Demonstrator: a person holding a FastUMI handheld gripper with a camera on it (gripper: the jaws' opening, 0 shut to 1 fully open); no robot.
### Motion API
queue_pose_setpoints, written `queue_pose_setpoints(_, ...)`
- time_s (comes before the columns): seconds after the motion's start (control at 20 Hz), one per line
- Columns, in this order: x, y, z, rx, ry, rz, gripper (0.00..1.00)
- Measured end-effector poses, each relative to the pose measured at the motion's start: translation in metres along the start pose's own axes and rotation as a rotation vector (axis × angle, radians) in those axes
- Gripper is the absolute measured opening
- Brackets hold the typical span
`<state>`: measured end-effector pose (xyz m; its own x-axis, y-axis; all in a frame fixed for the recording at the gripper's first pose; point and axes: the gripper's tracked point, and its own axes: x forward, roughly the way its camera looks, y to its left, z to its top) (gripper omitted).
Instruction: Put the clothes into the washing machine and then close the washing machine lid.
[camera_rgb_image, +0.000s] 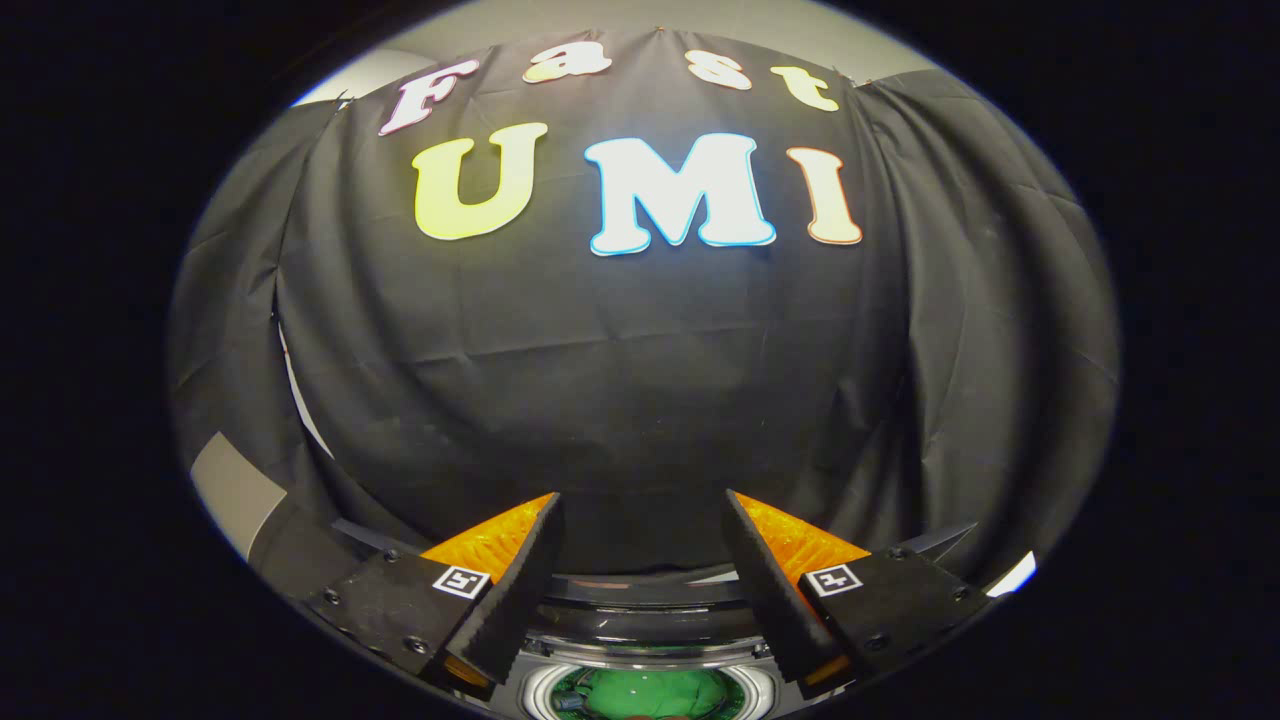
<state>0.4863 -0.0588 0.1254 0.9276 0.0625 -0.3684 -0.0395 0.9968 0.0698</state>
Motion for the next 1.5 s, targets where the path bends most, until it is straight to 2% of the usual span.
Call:
queue_pose_setpoints(1.0,-0.087,0.006,-0.041,-0.025,-0.229,-0.009,0.98)
queue_pose_setpoints(1.3,-0.108,0.006,-0.061,-0.027,-0.258,-0.011,0.98)
queue_pose_setpoints(1.5,-0.13,0.008,-0.09,-0.018,-0.28,0.002,0.98)
